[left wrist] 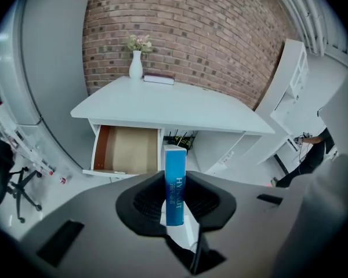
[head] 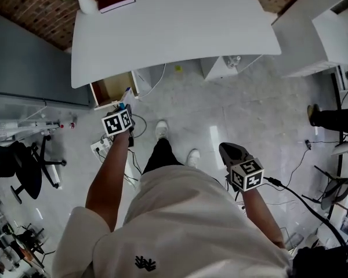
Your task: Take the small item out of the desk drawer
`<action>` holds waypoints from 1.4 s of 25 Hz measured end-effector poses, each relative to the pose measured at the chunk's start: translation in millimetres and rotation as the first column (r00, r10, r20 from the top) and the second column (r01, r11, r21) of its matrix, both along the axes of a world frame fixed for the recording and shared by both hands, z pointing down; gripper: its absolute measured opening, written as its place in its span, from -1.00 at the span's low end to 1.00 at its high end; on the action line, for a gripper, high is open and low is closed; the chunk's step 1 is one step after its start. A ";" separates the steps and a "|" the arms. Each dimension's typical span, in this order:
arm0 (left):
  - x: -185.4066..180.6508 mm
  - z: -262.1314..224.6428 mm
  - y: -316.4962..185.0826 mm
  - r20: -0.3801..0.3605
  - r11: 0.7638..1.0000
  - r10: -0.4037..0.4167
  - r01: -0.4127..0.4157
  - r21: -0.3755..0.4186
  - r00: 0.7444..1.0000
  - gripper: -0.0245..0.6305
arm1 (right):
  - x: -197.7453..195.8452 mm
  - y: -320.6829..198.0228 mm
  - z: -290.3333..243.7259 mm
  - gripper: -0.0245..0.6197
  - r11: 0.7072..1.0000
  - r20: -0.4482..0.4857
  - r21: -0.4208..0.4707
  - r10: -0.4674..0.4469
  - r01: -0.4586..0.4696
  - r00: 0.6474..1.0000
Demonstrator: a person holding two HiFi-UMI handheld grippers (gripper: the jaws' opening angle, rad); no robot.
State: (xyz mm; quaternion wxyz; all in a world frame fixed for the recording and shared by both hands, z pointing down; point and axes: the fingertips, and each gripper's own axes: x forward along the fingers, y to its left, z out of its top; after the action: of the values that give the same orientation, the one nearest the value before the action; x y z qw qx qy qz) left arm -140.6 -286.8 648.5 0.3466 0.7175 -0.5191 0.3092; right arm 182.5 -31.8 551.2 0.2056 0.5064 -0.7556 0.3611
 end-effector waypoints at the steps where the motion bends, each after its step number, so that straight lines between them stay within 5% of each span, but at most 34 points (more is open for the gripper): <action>1: 1.4 -9.0 12.3 -0.003 1.000 0.008 -0.008 0.006 1.000 -0.65 | 1.8 5.1 -2.6 -0.80 1.000 -0.001 0.008 -0.012 0.012 1.000; 18: 48.6 -124.3 192.0 -0.089 0.992 0.102 -0.094 0.083 0.991 -0.65 | 10.1 78.0 -33.4 -0.81 0.984 0.012 0.113 -0.137 0.135 0.990; 35: 57.1 -151.9 239.1 -0.079 0.988 0.111 -0.101 0.119 0.991 -0.65 | 9.6 96.7 -48.9 -0.82 0.967 -0.005 0.167 -0.192 0.190 0.981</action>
State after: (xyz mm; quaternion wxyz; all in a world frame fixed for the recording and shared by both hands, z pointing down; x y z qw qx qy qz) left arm -83.5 -47.7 496.6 0.3098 0.7755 -0.4816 0.2659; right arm 192.1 64.9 502.3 0.1922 0.4447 -0.8295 0.2780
